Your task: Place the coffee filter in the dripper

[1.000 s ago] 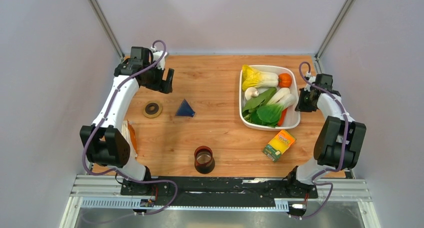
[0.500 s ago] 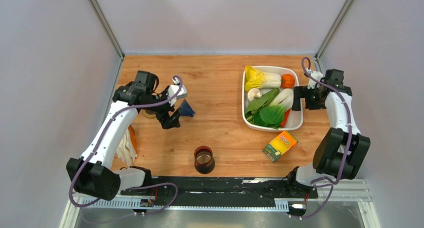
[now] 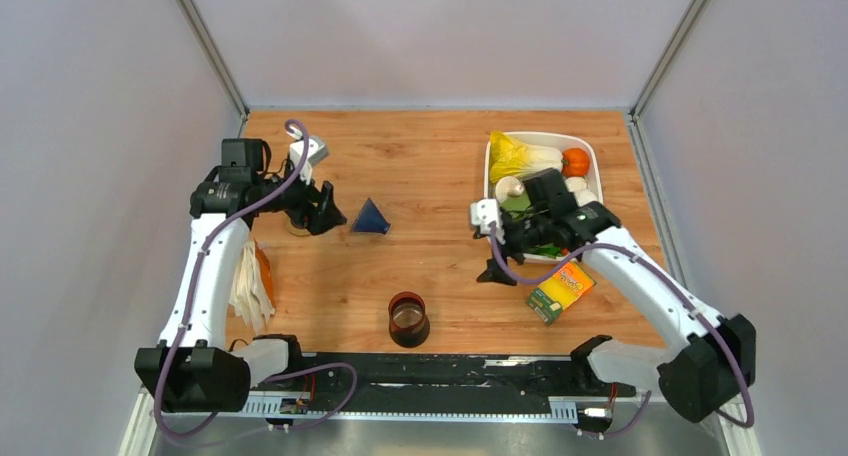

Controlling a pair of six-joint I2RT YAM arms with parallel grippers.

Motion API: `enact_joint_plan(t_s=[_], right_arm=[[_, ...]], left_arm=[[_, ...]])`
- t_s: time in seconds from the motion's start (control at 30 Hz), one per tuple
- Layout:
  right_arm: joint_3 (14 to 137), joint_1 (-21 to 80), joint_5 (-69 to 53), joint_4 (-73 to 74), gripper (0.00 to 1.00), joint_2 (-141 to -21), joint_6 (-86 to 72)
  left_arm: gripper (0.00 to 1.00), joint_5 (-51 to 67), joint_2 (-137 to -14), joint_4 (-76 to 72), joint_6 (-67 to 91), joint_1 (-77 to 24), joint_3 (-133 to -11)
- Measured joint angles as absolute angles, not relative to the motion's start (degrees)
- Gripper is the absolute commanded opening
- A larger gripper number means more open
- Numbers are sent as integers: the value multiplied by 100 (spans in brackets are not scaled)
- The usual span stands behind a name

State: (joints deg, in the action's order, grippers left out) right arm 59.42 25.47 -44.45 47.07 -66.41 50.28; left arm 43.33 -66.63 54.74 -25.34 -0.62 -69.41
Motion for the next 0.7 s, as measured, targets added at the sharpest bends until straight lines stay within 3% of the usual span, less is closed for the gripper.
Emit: enact_joint_plan(t_s=[0.23, 0.7], right_arm=[[5780, 3948, -5085, 4246, 100, -7992, 5959], [6335, 5131, -5378, 3865, 100, -9332, 6455]], left_arm=[[93, 4117, -6576, 5192, -1979, 231, -6993], [93, 3865, -6180, 5207, -1938, 235, -6993]])
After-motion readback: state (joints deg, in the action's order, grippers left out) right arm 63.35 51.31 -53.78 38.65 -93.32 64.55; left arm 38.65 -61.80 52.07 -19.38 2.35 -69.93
